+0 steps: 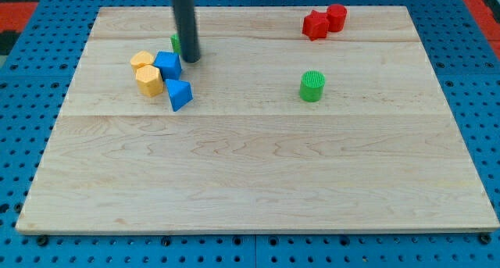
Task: Move the green star towards top center
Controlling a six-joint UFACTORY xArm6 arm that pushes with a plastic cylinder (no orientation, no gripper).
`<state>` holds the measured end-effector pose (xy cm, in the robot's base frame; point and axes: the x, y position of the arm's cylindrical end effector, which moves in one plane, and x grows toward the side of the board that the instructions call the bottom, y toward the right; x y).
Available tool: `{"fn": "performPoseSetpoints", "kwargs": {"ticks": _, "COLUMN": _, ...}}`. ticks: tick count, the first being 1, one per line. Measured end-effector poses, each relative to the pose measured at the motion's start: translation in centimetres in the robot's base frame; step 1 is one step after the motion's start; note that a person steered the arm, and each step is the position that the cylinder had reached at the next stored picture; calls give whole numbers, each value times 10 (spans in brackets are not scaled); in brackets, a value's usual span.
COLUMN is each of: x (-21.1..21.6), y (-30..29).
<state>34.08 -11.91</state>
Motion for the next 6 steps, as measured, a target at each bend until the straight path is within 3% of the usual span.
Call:
{"fn": "performPoseSetpoints", "kwargs": {"ticks": 1, "x": -34, "y": -15}}
{"fn": "performPoseSetpoints", "kwargs": {"ticks": 2, "x": -60, "y": 52}}
{"fn": "performPoseSetpoints", "kwargs": {"ticks": 3, "x": -68, "y": 75}}
{"fn": "performPoseSetpoints", "kwargs": {"ticks": 4, "x": -39, "y": 173}}
{"fn": "performPoseSetpoints", "kwargs": {"ticks": 5, "x": 21, "y": 201}}
{"fn": "performPoseSetpoints", "kwargs": {"ticks": 6, "x": 49, "y": 244}}
